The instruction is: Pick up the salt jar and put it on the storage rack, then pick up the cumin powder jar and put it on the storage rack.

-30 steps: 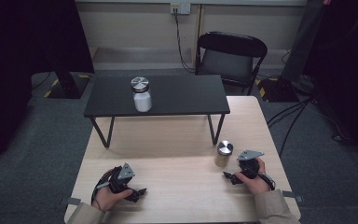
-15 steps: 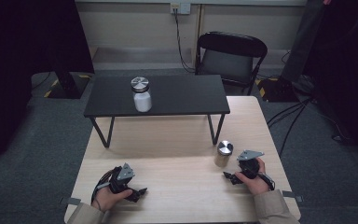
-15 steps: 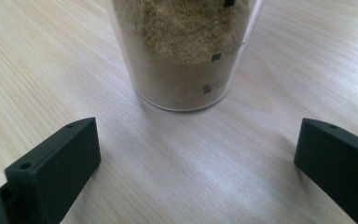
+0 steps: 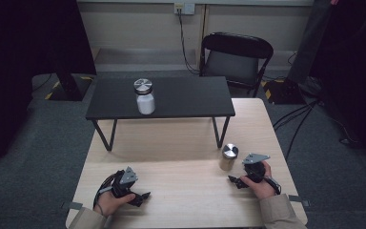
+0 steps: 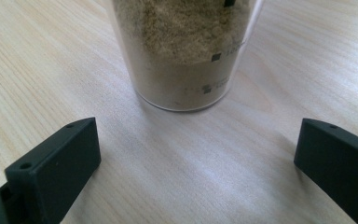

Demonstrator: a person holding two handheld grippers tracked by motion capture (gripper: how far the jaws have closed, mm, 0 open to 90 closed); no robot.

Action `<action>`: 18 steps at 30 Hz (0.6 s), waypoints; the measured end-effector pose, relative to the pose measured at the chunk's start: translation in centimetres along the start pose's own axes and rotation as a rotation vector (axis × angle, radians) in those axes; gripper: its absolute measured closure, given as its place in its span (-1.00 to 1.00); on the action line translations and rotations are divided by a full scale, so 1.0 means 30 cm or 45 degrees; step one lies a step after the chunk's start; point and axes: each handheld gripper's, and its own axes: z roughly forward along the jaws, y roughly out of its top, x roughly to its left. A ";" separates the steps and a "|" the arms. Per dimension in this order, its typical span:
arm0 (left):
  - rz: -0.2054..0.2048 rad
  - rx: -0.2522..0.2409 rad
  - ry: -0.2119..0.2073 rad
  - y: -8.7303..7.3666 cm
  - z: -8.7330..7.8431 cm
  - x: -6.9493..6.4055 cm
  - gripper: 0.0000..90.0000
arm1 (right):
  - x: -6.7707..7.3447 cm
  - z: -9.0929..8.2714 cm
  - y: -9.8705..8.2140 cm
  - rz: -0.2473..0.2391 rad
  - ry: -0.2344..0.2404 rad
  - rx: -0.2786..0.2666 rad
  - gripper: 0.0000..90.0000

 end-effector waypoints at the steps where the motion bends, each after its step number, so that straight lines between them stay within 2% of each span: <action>1: 0.000 0.000 0.000 0.000 0.000 0.000 -1.00 | 0.000 0.000 0.000 0.001 0.001 0.000 -1.00; 10: 0.000 0.000 0.000 0.000 0.000 0.000 -1.00 | -0.010 -0.001 0.009 0.017 0.018 -0.014 -0.98; 15: 0.000 0.000 0.000 0.000 0.000 0.000 -1.00 | -0.010 -0.012 0.022 0.028 0.012 -0.058 -0.99; 18: 0.000 -0.001 0.000 0.000 0.000 0.000 -1.00 | -0.016 -0.007 0.035 0.027 0.032 -0.075 -0.99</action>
